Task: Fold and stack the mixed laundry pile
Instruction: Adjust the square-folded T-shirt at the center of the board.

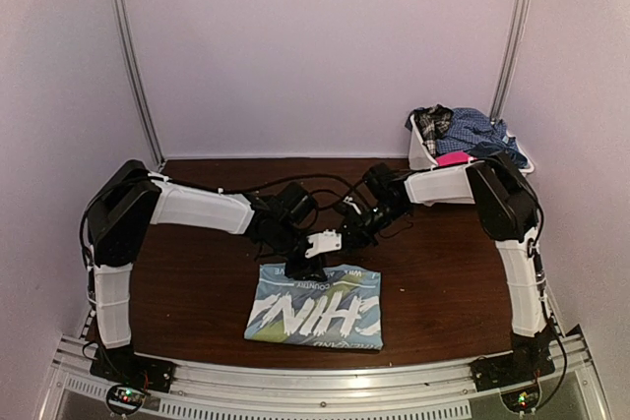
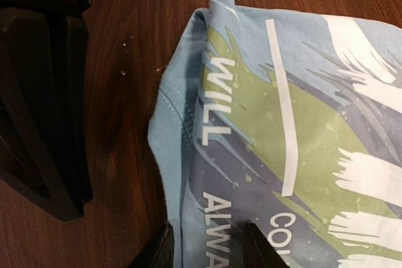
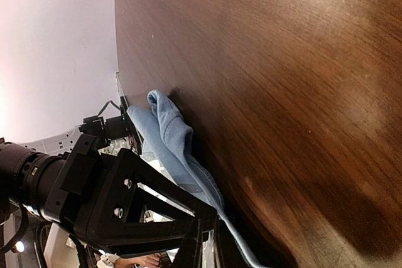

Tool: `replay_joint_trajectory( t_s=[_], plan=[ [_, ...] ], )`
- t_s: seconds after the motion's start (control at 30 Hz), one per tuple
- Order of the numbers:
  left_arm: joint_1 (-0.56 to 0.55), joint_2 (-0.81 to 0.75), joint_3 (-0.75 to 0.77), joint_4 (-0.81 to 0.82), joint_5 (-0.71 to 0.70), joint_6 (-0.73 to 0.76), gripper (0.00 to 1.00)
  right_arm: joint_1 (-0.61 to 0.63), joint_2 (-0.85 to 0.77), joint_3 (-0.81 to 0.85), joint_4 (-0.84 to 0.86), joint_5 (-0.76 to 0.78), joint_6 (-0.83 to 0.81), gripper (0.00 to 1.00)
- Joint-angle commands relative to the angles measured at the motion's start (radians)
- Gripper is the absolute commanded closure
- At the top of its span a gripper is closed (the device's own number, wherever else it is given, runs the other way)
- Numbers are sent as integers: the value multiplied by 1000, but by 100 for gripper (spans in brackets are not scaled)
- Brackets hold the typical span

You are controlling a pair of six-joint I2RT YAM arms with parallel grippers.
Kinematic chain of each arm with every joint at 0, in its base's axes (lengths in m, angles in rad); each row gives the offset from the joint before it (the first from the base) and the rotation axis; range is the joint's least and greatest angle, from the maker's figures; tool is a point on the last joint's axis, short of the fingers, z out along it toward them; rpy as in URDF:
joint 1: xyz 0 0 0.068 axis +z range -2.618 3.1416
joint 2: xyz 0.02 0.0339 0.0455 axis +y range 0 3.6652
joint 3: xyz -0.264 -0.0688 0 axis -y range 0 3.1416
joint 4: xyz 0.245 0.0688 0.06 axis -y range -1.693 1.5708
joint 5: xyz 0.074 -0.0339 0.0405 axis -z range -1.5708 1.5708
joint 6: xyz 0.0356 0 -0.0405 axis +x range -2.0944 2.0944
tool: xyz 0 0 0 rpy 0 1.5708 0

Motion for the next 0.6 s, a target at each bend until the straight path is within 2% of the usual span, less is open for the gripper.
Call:
replay_joint_trajectory(
  t_s=[0.0, 0.23, 0.37, 0.47, 0.57],
  plan=[
    [3, 3, 6, -9, 15, -33, 62, 10, 2, 33, -53, -26, -45, 91],
    [3, 43, 20, -48, 34, -53, 70, 22, -8, 50, -108, -35, -74, 93],
    [3, 46, 33, -66, 41, -52, 84, 36, -8, 51, -117, -36, -73, 94],
    [3, 36, 47, -75, 32, -46, 98, 49, 2, 51, -120, -37, -78, 94],
    [3, 18, 71, -83, 29, -51, 100, 60, 19, 50, -119, -37, -79, 95]
  ],
)
